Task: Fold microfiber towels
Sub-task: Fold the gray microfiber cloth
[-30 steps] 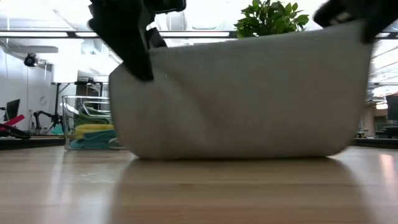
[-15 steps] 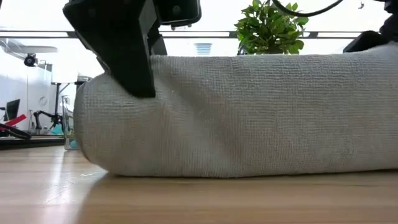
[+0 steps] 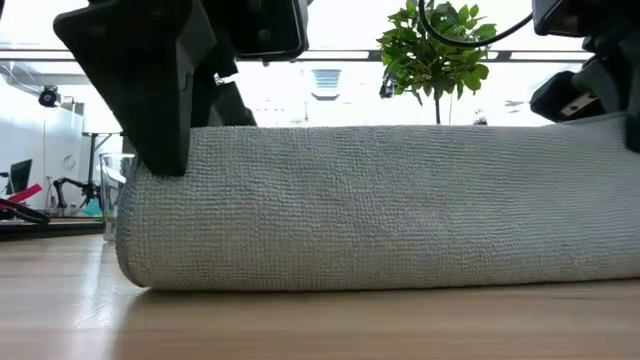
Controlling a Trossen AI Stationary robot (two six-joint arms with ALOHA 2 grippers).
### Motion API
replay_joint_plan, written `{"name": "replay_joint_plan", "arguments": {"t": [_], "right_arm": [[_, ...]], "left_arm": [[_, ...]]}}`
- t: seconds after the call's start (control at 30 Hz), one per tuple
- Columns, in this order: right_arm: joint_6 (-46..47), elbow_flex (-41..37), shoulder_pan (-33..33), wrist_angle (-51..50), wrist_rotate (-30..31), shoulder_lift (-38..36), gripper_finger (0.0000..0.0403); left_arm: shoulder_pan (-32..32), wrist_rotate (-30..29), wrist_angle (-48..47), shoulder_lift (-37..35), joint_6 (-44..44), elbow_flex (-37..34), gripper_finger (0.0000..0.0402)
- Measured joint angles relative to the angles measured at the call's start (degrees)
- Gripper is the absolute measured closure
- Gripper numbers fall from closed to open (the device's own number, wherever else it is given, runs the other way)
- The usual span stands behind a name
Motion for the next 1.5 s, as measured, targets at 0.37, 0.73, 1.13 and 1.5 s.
{"name": "replay_joint_plan", "arguments": {"t": [0.37,0.73,1.13,1.5], "right_arm": [[-2.32,0.00,-0.67,0.49,2.58,0.00,0.0394],[-1.21,0.05,1.79,6.13,2.49,3.30,0.0394],[2.01,0.04,5.12,6.38,3.15,14.40,0.0394],[5.58,0.04,5.28,6.34,4.28,14.71,0.0394]], "left_arm": [[0.16,-17.83,-15.08,-3.61,1.60,2.73,0.0357],[-7.00,-31.22,-8.78,-1.23,0.27,2.20,0.0357],[-14.70,-46.50,-8.60,3.11,0.60,2.46,0.0356],[-18.40,-43.28,3.38,3.15,7.76,1.94,0.0301]]}}
